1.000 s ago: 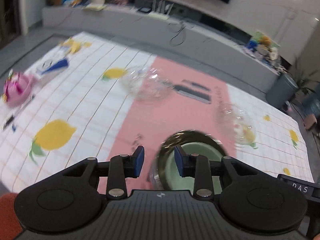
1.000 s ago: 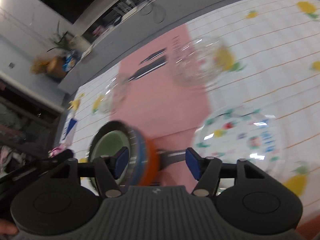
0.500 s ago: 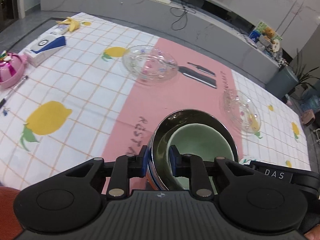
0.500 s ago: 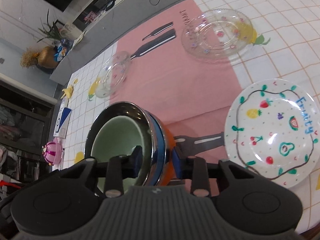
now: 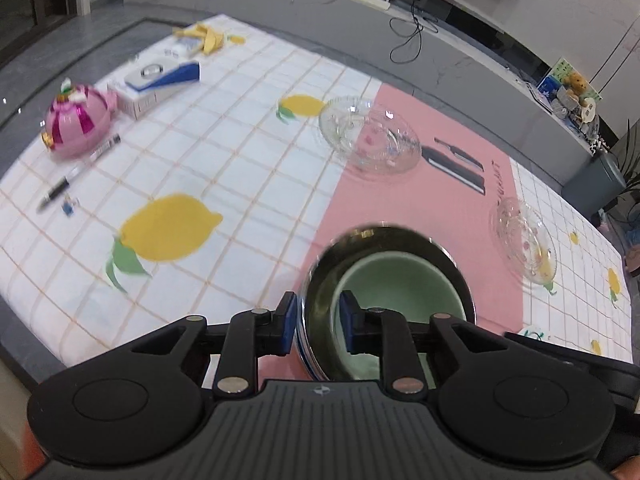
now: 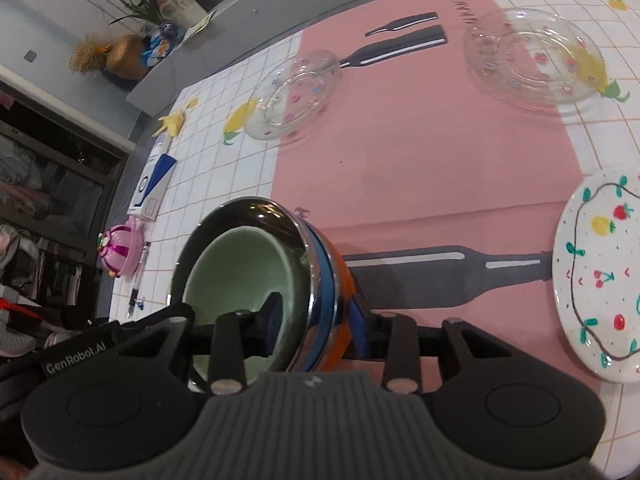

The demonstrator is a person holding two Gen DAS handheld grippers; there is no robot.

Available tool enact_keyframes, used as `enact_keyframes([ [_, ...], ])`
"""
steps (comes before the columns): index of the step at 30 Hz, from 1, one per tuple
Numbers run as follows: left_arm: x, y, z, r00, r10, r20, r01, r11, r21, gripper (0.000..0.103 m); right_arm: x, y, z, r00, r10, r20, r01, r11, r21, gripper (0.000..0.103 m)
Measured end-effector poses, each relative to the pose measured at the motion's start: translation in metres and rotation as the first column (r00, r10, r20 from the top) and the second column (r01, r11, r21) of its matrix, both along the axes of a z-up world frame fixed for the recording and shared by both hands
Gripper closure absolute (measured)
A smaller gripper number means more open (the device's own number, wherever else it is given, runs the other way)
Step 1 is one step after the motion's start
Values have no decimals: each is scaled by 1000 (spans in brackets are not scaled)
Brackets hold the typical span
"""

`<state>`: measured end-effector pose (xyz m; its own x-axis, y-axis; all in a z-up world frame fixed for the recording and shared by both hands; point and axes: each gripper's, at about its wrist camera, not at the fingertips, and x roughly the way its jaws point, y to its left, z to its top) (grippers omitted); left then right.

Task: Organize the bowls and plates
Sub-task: 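Reach the right gripper to the rim of a clear glass plate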

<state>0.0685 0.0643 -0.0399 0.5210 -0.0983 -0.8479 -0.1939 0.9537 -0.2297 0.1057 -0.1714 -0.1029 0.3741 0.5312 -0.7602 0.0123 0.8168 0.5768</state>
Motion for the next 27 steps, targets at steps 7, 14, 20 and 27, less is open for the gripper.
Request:
enact_keyframes([
  [7, 30, 11, 30, 992, -69, 104, 69, 998, 4, 67, 21, -14, 29, 995, -8, 99, 10, 1000, -13, 53],
  [14, 82, 21, 33, 975, -142, 170, 144, 990, 0, 65, 70, -19, 29, 993, -33, 113, 40, 998, -58, 53],
  [20, 131, 42, -5, 983, -121, 141, 123, 992, -2, 66, 123, -11, 8, 995, -37, 93, 44, 996, -78, 58],
  [27, 174, 65, -55, 988, -65, 142, 81, 991, -107, 66, 177, 3, -26, 998, -40, 53, 45, 993, -105, 60],
])
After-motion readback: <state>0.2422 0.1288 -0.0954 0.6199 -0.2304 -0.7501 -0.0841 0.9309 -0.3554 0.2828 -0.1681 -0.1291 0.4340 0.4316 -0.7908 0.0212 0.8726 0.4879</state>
